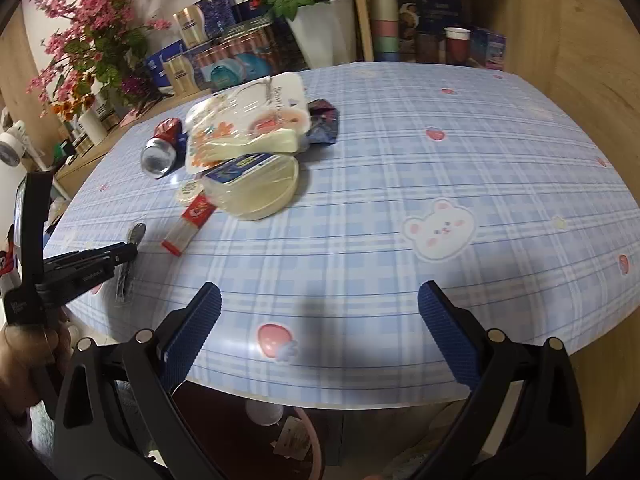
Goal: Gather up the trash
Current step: 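Grasp the metal spork with the left tool, then grasp the red lighter with the right tool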
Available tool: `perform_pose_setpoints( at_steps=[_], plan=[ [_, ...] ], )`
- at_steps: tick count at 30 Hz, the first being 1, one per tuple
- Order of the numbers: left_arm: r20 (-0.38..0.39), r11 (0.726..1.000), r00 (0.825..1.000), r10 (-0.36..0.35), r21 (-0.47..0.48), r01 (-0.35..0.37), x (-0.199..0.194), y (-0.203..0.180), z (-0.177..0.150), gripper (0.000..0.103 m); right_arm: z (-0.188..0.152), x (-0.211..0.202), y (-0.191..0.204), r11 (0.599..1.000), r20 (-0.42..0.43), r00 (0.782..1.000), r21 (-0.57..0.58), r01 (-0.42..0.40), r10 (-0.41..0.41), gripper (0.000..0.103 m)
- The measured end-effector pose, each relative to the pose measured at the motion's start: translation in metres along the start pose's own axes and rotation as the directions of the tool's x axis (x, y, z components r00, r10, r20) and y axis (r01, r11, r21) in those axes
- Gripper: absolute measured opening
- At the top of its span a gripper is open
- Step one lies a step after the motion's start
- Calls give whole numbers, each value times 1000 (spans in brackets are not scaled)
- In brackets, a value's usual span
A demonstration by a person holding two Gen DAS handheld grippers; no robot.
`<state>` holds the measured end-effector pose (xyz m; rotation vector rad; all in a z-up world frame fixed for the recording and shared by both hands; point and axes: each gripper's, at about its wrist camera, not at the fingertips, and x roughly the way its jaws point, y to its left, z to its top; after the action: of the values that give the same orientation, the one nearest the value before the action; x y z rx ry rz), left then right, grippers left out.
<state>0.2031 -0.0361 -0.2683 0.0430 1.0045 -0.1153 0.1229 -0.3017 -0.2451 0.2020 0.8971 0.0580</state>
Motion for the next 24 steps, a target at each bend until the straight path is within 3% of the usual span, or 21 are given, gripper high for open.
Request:
perform_pose_setpoints(
  at_steps=[5, 13, 17, 20, 24],
  plan=[
    [36, 995, 998, -50, -88, 53, -10, 36, 4, 10, 5, 9, 12, 998, -20, 998, 15, -65, 66, 97],
    [114, 969, 984, -136, -193, 156, -38, 67, 7, 10, 25, 40, 60, 987, -61, 986, -3, -158, 158, 69],
    [142, 956, 976, -163, -221, 192, -49, 74, 4, 10, 35, 68, 90, 970, -128, 962, 38, -239, 242, 61],
    [158, 949, 972, -175, -237, 210, -56, 82, 2, 10, 40, 87, 110, 968, -163, 954, 47, -248, 253, 55],
    [174, 941, 968, -181, -255, 222, -61, 92, -4, 10, 46, 106, 123, 982, -167, 968, 62, -178, 186, 46]
  ],
)
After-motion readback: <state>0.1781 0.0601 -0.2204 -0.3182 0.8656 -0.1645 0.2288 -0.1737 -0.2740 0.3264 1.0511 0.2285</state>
